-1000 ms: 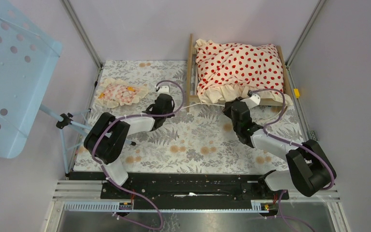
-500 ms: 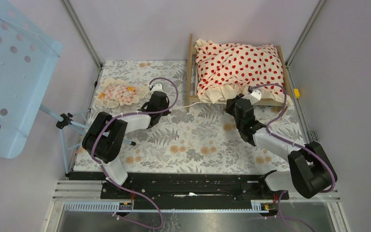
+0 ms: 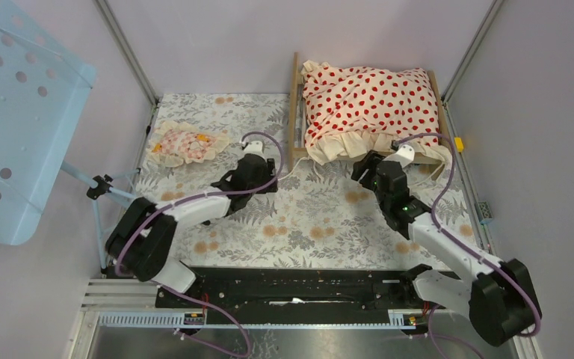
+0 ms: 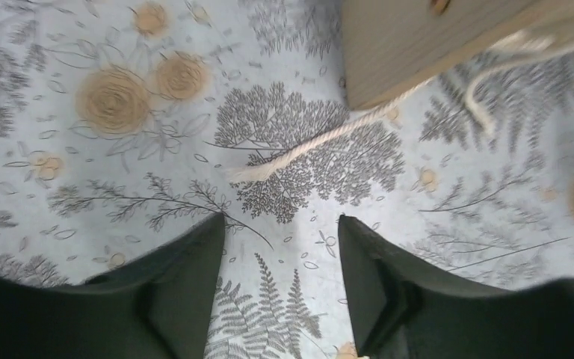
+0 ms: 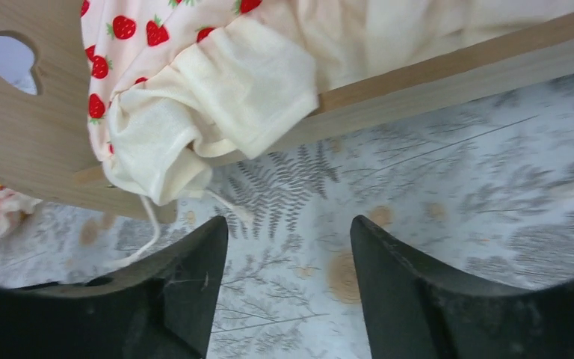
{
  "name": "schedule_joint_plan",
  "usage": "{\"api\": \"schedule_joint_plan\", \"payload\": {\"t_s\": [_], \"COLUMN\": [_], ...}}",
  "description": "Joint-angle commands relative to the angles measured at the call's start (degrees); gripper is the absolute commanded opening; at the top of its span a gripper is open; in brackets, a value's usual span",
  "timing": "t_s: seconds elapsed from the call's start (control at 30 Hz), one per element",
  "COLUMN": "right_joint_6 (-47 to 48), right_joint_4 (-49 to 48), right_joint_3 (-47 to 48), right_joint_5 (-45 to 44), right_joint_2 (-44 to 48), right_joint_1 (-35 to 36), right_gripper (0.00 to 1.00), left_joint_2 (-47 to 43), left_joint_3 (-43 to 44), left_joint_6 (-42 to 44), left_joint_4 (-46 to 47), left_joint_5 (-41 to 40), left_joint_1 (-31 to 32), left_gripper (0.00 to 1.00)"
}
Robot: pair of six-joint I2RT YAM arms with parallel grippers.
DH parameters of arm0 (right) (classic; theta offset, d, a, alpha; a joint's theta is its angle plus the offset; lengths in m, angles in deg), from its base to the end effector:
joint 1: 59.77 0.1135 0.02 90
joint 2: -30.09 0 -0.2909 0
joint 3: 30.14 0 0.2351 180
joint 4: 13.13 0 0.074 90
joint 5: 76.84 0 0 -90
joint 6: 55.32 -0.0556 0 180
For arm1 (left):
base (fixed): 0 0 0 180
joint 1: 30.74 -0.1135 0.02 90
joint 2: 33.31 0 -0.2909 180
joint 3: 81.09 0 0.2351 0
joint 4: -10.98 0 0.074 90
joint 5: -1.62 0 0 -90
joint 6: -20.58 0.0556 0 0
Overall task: Set up the pet bed
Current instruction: Tie the ropes to the bed frame, then adjust the bed frame at the center of the board.
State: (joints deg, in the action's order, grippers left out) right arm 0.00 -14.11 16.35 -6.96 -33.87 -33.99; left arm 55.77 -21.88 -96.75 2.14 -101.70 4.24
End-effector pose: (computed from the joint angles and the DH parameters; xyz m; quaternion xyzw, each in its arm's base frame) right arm 0.2222 0.0861 0.2685 0.1654 0.7784 0.1757 0.5795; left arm 0.2688 -0.1725 0.2072 0.0096 0.8968 -0.1329 0.4220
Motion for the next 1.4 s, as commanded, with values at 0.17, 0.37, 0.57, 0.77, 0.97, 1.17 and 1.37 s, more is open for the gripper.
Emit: {"api": "schedule_joint_plan", "payload": {"t_s": [0.17, 0.37, 0.57, 0.77, 0.97, 1.17, 1.37], "right_joint_6": [17.6, 23.4, 21.9, 20.7, 20.4, 21.5, 21.6], "right_joint_4": [24.3, 32.9, 35.6, 35.8, 35.6, 37.0, 40.0], "right_joint_3": [16.3, 28.1, 33.5, 31.1, 30.3, 30.7, 33.5], "right_joint_5": [-14.2, -13.5, -7.8, -6.5, -6.1, -4.5, -2.6], "right_joint_2": [10.0, 7.1, 6.8, 8.9, 10.4, 11.8, 14.5], "right_joint_1": [-3.4, -10.7, -18.1, -18.1, -18.1, -18.2, -18.2], "right_gripper": [0.79, 0.9, 0.92, 0.91, 0.86, 0.85, 0.81], "left_joint_2": [-14.8, -8.4, 2.2, 14.3, 20.9, 18.3, 10.9], "left_joint_3": [7.5, 20.5, 34.4, 47.1, 53.0, 47.9, 39.1], "left_joint_6": [5.8, 12.0, 15.4, 17.3, 16.8, 14.7, 13.5], "left_joint_4": [-3.8, -3.7, -6.5, -13.5, -19.9, -18.3, -14.4], "left_joint_5": [-2.6, 5.0, 6.1, -0.2, -4.5, -3.3, 0.0], "left_joint_1": [-0.9, -1.1, -1.1, -1.1, -1.2, -3.7, -9.1], "left_gripper": [0.9, 0.99, 0.99, 0.99, 0.96, 0.78, 0.4]}}
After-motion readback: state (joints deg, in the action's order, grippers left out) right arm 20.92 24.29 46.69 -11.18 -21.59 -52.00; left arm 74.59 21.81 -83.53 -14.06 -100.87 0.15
